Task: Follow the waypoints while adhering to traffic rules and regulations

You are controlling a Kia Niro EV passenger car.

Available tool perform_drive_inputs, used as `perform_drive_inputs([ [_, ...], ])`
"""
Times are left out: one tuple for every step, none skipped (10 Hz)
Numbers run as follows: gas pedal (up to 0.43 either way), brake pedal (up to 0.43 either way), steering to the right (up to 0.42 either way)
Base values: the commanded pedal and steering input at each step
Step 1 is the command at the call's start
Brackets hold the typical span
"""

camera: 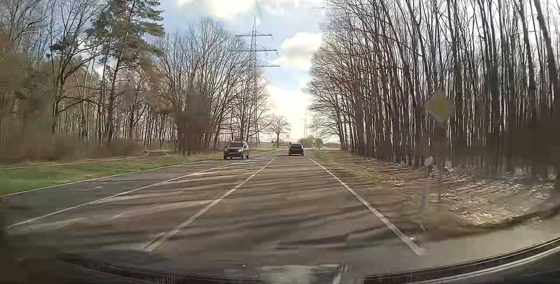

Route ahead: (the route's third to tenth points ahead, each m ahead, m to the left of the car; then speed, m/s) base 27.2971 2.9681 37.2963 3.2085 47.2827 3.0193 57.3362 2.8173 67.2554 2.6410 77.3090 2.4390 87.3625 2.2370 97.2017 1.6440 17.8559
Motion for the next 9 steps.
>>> perform_drive_inputs([
  [0.248, 0.000, -0.003],
  [0.248, 0.000, -0.003],
  [0.248, 0.000, -0.003],
  [0.248, 0.000, -0.003],
  [0.248, 0.000, -0.003],
  [0.248, 0.000, -0.003],
  [0.248, 0.000, -0.003],
  [0.248, 0.000, -0.003],
  [0.248, 0.000, -0.003],
])
